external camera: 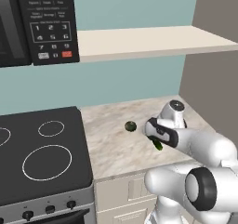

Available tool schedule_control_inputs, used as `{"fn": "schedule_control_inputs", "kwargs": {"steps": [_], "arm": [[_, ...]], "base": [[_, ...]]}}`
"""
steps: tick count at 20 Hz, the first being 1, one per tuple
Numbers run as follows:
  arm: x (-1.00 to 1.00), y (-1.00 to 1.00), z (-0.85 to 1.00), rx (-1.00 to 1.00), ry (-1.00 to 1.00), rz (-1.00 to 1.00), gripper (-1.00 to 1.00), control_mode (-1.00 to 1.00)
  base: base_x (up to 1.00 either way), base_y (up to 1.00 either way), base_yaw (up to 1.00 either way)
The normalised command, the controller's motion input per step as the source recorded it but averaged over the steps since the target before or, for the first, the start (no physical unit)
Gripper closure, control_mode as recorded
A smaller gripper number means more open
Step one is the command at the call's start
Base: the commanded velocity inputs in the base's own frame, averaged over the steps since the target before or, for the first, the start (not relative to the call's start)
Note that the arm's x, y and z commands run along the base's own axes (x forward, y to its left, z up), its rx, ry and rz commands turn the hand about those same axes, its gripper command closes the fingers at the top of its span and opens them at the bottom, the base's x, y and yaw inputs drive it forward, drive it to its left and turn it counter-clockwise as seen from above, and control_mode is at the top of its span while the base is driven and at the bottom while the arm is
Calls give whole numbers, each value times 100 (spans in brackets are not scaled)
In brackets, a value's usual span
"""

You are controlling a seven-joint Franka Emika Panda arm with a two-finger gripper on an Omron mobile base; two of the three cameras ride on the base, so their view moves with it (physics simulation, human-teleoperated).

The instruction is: Place the beer on the top shelf of the fridge to keep it out of children's reach, and place the cucumber and squash on lower shelves for easy access.

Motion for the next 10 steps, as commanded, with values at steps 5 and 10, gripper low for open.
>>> {"fn": "schedule_control_inputs", "kwargs": {"steps": [5,10], "arm": [[28,0,-25,0,2,0,-100,-100],[29,0,-23,0,2,0,-100,-100]], "base": [[0,0,0],[0,0,0]]}}
